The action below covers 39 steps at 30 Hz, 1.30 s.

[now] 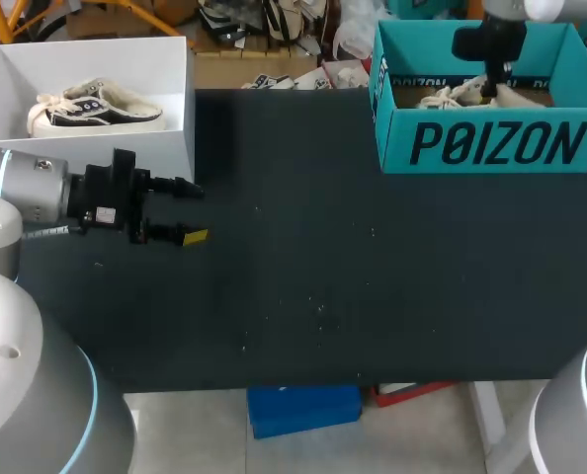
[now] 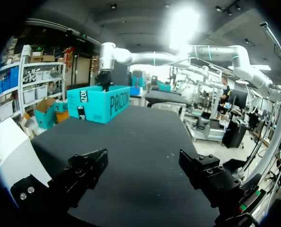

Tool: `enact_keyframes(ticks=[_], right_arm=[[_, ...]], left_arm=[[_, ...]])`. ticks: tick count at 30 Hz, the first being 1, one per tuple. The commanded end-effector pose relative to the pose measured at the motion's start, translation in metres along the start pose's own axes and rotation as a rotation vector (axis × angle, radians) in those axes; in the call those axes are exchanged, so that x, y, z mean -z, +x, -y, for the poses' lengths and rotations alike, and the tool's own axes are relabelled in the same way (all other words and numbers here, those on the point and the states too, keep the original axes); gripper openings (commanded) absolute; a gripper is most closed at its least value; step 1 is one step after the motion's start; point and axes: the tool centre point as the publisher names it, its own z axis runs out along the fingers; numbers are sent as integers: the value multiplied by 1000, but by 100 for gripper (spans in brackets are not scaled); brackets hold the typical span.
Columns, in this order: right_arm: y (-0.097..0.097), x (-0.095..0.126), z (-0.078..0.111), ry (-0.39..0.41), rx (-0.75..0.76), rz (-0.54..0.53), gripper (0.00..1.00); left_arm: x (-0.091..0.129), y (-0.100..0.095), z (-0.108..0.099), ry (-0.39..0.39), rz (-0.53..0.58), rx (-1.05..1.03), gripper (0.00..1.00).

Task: Take the shoe out of the shoebox, open the shoe tongue, remove and reinsert the insole, then place the shoe into the shoebox

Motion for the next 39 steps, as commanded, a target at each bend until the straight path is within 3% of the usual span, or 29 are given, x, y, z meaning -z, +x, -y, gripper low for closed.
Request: enact_keyframes(ticks=[1,2,3,4,6,8,10,12,18,20,21,25,28,30,34,39], right_arm=[[-7,-5,-2,2,2,-33,36],[-7,-5,-1,1,-3,-36,47],[-7,-5,-1,3,-8,-37,86],[-7,-4,0,4,-13,-36,100],[-7,1,3,4,-44,-30,100],[-7,7,5,13,-49,-23,63],[-7,13,8,12,-56,-14,78],[-6,21,10,20,-65,-3,65],[-5,51,17,26,-98,39,50],[-3,63,18,11,-115,60,55],[-1,69,19,-7,-127,69,65],[11,94,15,-67,-157,108,65],[25,112,8,-113,-171,134,84],[35,123,4,-140,-179,146,90],[59,145,-9,-148,-177,172,95],[88,163,-27,-150,-166,212,93]], left_arm=[[-1,1,-1,-1,6,-2,100],[-1,1,-1,-1,6,-2,100],[-1,1,-1,-1,6,-2,100],[-1,1,-1,-1,6,-2,100],[-1,1,-1,-1,6,-2,100],[-1,1,-1,-1,6,-2,100],[-1,1,-1,-1,6,-2,100],[-1,1,-1,-1,6,-2,100],[-1,1,-1,-1,6,-2,100],[-1,1,-1,-1,6,-2,100],[-1,1,-1,-1,6,-2,100],[-1,1,-1,-1,6,-2,100],[-1,1,-1,-1,6,-2,100],[-1,1,-1,-1,6,-2,100],[-1,1,-1,-1,6,-2,100],[-1,1,-1,-1,6,-2,100]])
